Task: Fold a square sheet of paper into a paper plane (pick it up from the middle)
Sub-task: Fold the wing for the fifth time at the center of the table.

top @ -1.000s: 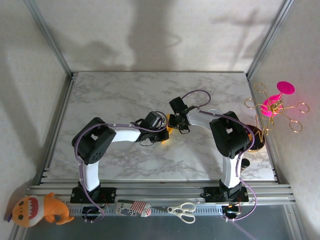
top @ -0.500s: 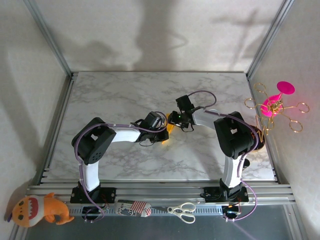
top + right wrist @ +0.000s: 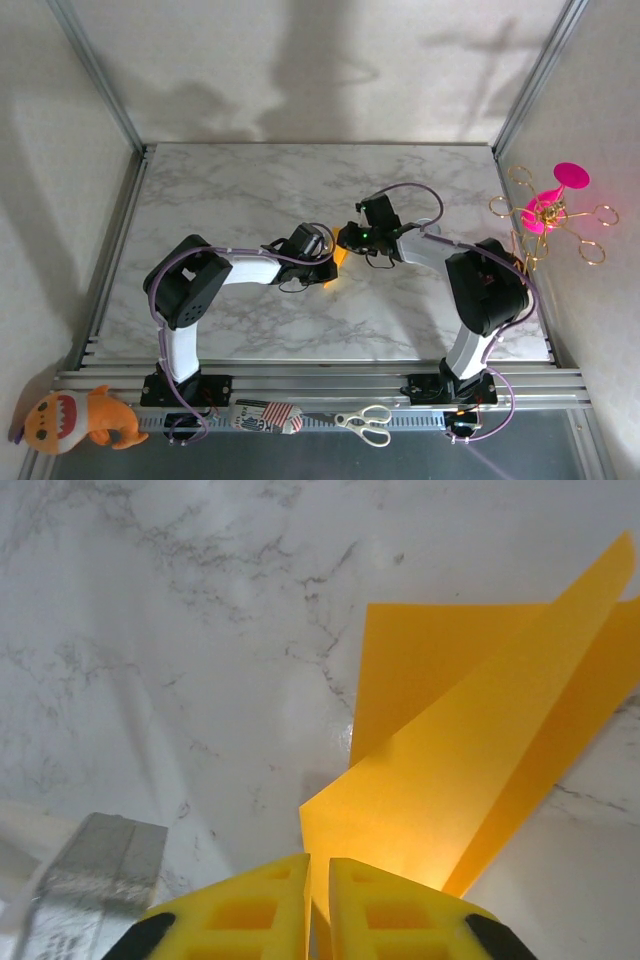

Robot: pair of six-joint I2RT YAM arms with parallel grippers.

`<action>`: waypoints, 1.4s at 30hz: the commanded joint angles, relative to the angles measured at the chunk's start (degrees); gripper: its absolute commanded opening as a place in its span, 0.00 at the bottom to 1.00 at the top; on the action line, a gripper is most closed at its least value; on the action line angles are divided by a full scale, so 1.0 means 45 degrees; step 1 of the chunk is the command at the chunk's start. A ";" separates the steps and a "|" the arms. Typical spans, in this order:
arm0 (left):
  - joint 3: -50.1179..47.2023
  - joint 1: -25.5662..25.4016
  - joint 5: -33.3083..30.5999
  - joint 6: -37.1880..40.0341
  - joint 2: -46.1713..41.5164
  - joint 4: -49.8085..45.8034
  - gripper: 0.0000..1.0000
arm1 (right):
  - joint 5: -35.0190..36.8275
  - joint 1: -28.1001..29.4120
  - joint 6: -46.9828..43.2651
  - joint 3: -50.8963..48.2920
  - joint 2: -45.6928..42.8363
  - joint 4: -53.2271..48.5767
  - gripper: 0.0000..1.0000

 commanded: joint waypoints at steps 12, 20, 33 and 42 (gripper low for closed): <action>-0.0277 0.0058 -0.0267 0.0173 0.0037 -0.0803 0.02 | 0.0115 0.0030 -0.0329 0.0278 0.1528 -0.0203 0.12; -0.0011 0.0058 0.0020 0.0137 -0.0360 -0.0688 0.04 | 0.0364 0.0027 -0.0339 0.0216 0.1903 -0.0310 0.12; -0.1004 0.1190 -0.0971 -0.0330 -0.2444 -0.0125 0.14 | -0.0524 0.0519 0.0089 0.0790 0.2581 0.0578 0.12; -0.1228 0.1376 -0.0286 -0.0864 -0.1841 0.0592 0.13 | -0.0224 0.0926 0.1379 0.1083 0.2714 0.1124 0.12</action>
